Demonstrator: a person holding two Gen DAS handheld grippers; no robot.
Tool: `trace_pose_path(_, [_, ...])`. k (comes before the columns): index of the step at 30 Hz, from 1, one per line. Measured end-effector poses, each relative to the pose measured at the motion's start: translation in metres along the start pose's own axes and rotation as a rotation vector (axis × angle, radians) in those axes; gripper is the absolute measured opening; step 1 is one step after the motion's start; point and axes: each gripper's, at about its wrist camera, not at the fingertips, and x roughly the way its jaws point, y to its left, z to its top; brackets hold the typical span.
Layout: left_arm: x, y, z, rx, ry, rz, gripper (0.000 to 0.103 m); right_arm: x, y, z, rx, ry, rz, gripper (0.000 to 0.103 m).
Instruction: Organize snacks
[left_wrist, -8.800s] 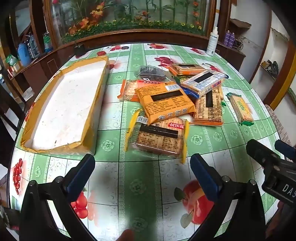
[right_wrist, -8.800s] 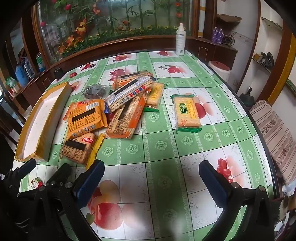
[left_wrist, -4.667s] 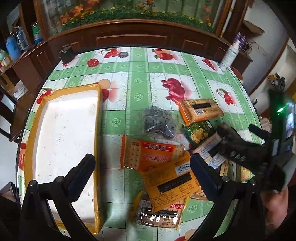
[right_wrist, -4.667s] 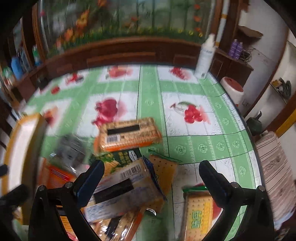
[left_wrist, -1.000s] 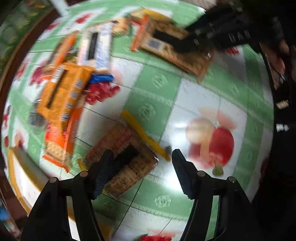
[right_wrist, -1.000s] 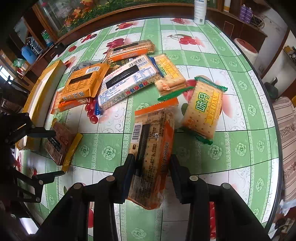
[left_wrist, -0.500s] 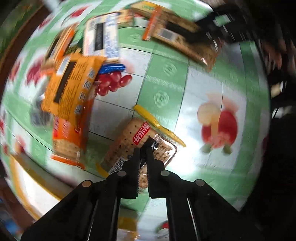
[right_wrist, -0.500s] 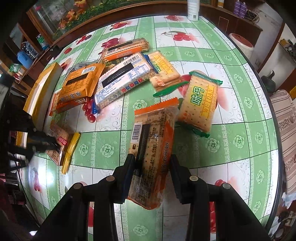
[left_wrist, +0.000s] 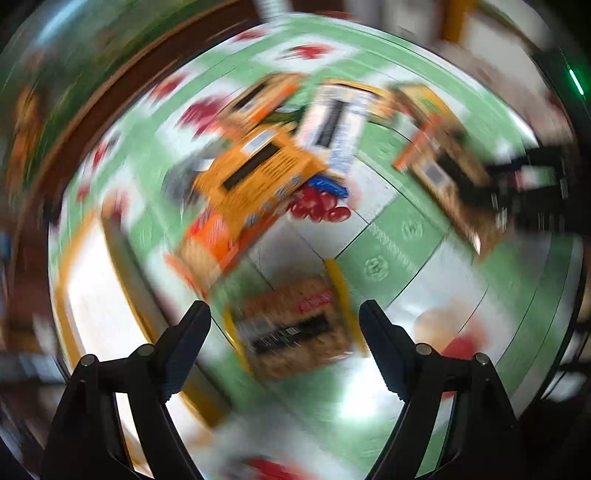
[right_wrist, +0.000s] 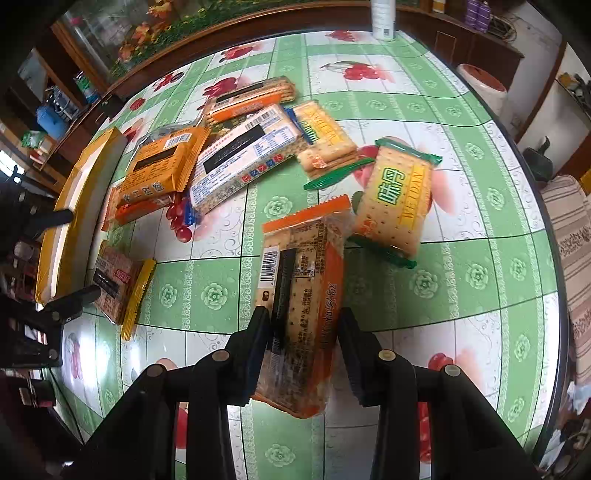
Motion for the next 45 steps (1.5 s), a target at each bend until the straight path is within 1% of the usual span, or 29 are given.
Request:
trace_pose_path(1, [0.001, 0.000, -0.003, -0.087, 0.020, 0.015, 0.083, 0.000, 0.001, 0.001, -0.010, 0.000, 0.004, 0.040])
trace_pose_path(3, [-0.001, -0.006, -0.012, -0.256, 0.056, 0.018, 0.083, 0.001, 0.003, 0.001, -0.040, 0.005, 0.014, 0.040])
trace_pose_path(4, [-0.002, -0.007, -0.022, -0.314, 0.065, 0.026, 0.083, 0.001, 0.004, 0.002, -0.051, 0.008, 0.019, 0.040])
trace_pose_path(5, [-0.002, -0.011, -0.028, -0.367, 0.050, 0.030, 0.083, 0.001, 0.004, 0.002, -0.061, 0.011, 0.024, 0.040])
trace_pose_path(6, [-0.007, -0.016, -0.035, -0.396, 0.051, 0.069, 0.083, 0.001, 0.005, 0.003, -0.074, 0.011, 0.028, 0.040])
trace_pose_path(7, [-0.009, -0.020, -0.041, -0.456, 0.049, 0.094, 0.083, 0.000, 0.005, 0.004, -0.082, 0.011, 0.032, 0.040])
trace_pose_path(8, [-0.007, -0.023, -0.047, -0.528, 0.056, 0.086, 0.083, 0.000, 0.004, 0.005, -0.092, 0.014, 0.040, 0.039])
trace_pose_path(10, [0.003, -0.008, -0.057, -0.708, 0.094, 0.059, 0.083, -0.001, 0.003, 0.007, -0.104, 0.012, 0.047, 0.039])
trace_pose_path(11, [0.005, -0.006, -0.061, -0.775, 0.103, 0.048, 0.083, -0.001, 0.003, 0.008, -0.109, 0.015, 0.054, 0.039])
trace_pose_path(13, [0.017, 0.001, -0.060, -0.846, 0.111, 0.033, 0.083, -0.002, 0.001, 0.010, -0.116, 0.015, 0.064, 0.039])
trace_pose_path(15, [0.026, 0.004, -0.054, -0.862, 0.127, 0.040, 0.083, -0.002, 0.001, 0.012, -0.129, 0.018, 0.074, 0.039])
trace_pose_path(16, [0.030, 0.008, -0.053, -0.896, 0.142, 0.039, 0.083, -0.001, 0.001, 0.012, -0.134, 0.020, 0.077, 0.039])
trace_pose_path(18, [0.038, 0.016, -0.052, -0.973, 0.149, 0.000, 0.083, 0.001, 0.001, 0.013, -0.144, 0.027, 0.085, 0.039])
trace_pose_path(20, [0.043, 0.023, -0.053, -1.050, 0.160, -0.016, 0.083, 0.002, 0.002, 0.014, -0.153, 0.032, 0.093, 0.039])
trace_pose_path(22, [0.050, 0.031, -0.049, -1.077, 0.173, -0.021, 0.083, 0.004, 0.002, 0.015, -0.162, 0.037, 0.098, 0.039])
trace_pose_path(24, [0.052, 0.035, -0.044, -1.094, 0.177, -0.003, 0.083, 0.005, 0.001, 0.016, -0.169, 0.043, 0.100, 0.039])
trace_pose_path(26, [0.054, 0.039, -0.042, -1.108, 0.194, -0.010, 0.083, 0.006, 0.001, 0.017, -0.171, 0.049, 0.104, 0.039])
trace_pose_path(29, [0.055, 0.050, -0.041, -1.147, 0.182, -0.041, 0.083, 0.007, 0.000, 0.019, -0.157, 0.070, 0.135, 0.042])
trace_pose_path(34, [0.053, 0.065, -0.056, -1.166, 0.189, -0.083, 0.083, 0.009, 0.011, 0.022, -0.147, 0.089, 0.132, 0.044])
trace_pose_path(35, [0.053, 0.069, -0.058, -1.156, 0.189, -0.103, 0.083, 0.010, 0.017, 0.022, -0.154, 0.087, 0.129, 0.046])
trace_pose_path(36, [0.053, 0.072, -0.059, -1.145, 0.190, -0.116, 0.083, 0.011, 0.025, 0.022, -0.163, 0.084, 0.119, 0.053])
trace_pose_path(37, [0.053, 0.075, -0.059, -1.145, 0.187, -0.129, 0.083, 0.012, 0.030, 0.021, -0.167, 0.083, 0.108, 0.056])
trace_pose_path(38, [0.053, 0.080, -0.063, -1.151, 0.183, -0.155, 0.083, 0.014, 0.036, 0.020, -0.172, 0.083, 0.098, 0.063])
trace_pose_path(39, [0.055, 0.087, -0.064, -1.162, 0.180, -0.177, 0.083, 0.017, 0.044, 0.018, -0.193, 0.090, 0.078, 0.068])
trace_pose_path(41, [0.058, 0.098, -0.063, -1.176, 0.184, -0.228, 0.086, 0.018, 0.056, 0.015, -0.235, 0.076, 0.046, 0.070])
trace_pose_path(42, [0.060, 0.101, -0.063, -1.176, 0.195, -0.247, 0.087, 0.019, 0.061, 0.012, -0.255, 0.082, 0.049, 0.076])
trace_pose_path(43, [0.063, 0.106, -0.065, -1.167, 0.214, -0.266, 0.089, 0.022, 0.065, 0.010, -0.279, 0.099, 0.047, 0.078])
trace_pose_path(44, [0.065, 0.107, -0.062, -1.153, 0.232, -0.272, 0.091, 0.026, 0.068, 0.007, -0.302, 0.115, 0.031, 0.078])
trace_pose_path(45, [0.069, 0.107, -0.055, -1.131, 0.252, -0.272, 0.091, 0.031, 0.071, 0.003, -0.329, 0.125, -0.002, 0.075])
